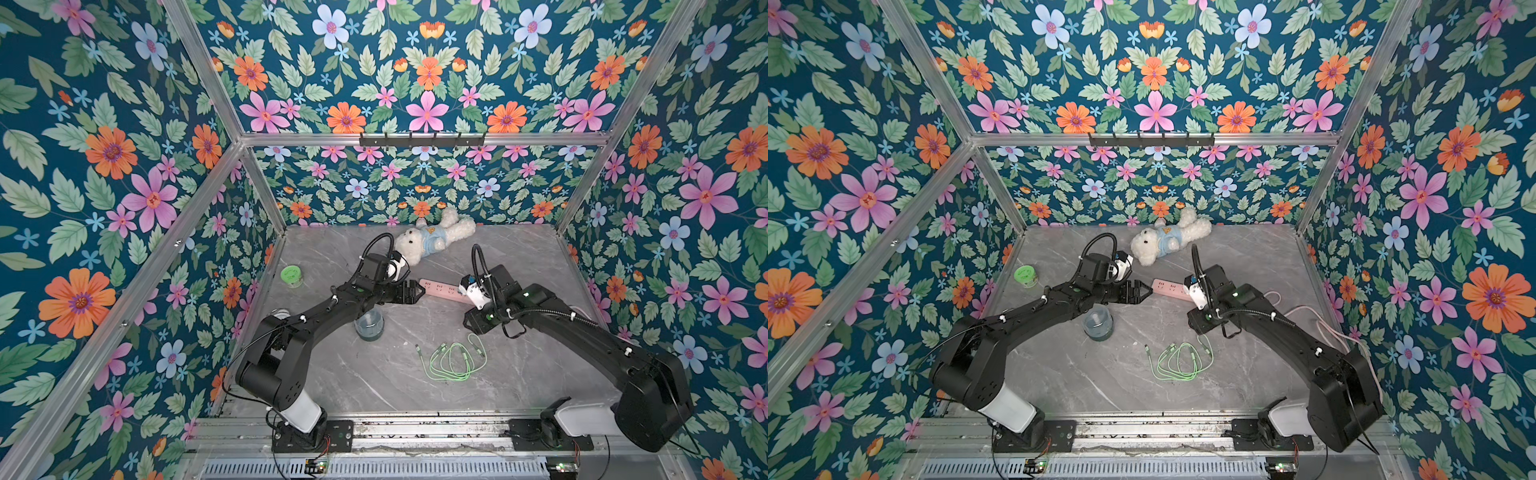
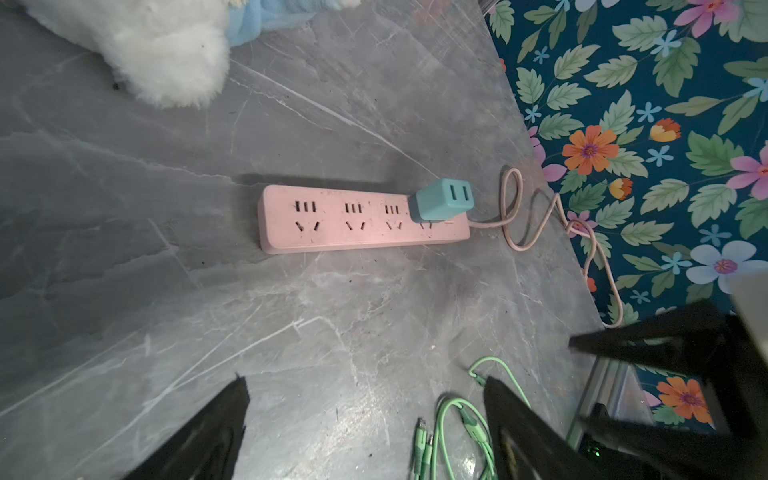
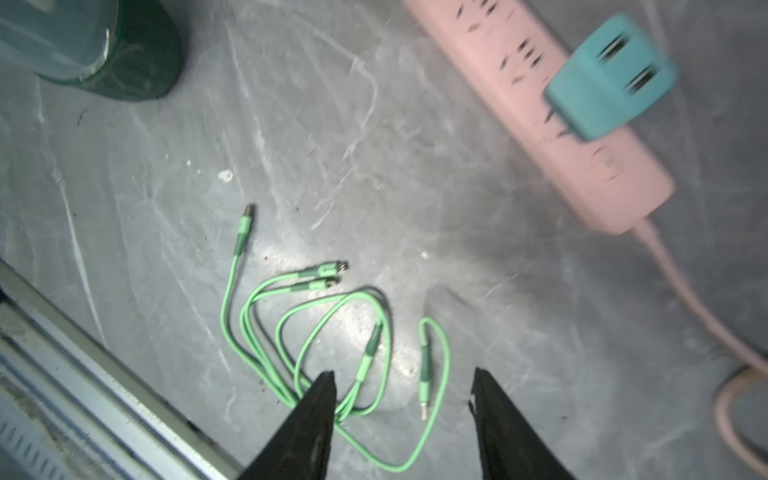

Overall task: Charge the cordless meat grinders
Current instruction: Pick up the charging cable from the center of the board.

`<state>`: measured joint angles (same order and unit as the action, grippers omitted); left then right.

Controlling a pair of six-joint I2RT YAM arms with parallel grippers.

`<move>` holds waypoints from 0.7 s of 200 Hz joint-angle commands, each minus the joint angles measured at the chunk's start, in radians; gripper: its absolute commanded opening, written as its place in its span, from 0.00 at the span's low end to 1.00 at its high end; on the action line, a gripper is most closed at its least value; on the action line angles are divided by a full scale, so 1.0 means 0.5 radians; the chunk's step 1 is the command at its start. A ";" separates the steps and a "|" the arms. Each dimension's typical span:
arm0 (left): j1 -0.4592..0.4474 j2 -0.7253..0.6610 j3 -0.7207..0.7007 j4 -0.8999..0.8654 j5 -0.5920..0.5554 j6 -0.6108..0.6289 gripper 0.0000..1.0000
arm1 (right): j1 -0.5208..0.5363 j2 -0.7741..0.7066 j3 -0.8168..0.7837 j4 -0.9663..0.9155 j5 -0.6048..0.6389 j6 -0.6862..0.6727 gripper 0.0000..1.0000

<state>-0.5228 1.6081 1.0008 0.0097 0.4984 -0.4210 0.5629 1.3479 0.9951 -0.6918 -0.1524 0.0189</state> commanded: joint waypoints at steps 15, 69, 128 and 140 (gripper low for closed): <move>-0.004 0.009 -0.007 0.090 0.047 0.004 0.90 | 0.169 -0.054 -0.173 0.149 0.051 0.506 0.53; -0.004 0.032 -0.023 0.117 0.094 0.017 0.90 | 0.213 0.112 -0.253 0.111 0.242 0.672 0.50; 0.006 0.054 -0.009 0.107 0.092 0.020 0.90 | 0.209 0.303 -0.232 -0.038 0.405 0.788 0.44; 0.009 0.063 -0.006 0.107 0.104 0.020 0.90 | 0.209 0.299 -0.256 -0.046 0.438 0.815 0.44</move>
<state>-0.5213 1.6344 0.9897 0.0368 0.5385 -0.4194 0.6666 1.4940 0.8787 -0.6704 0.0071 0.3702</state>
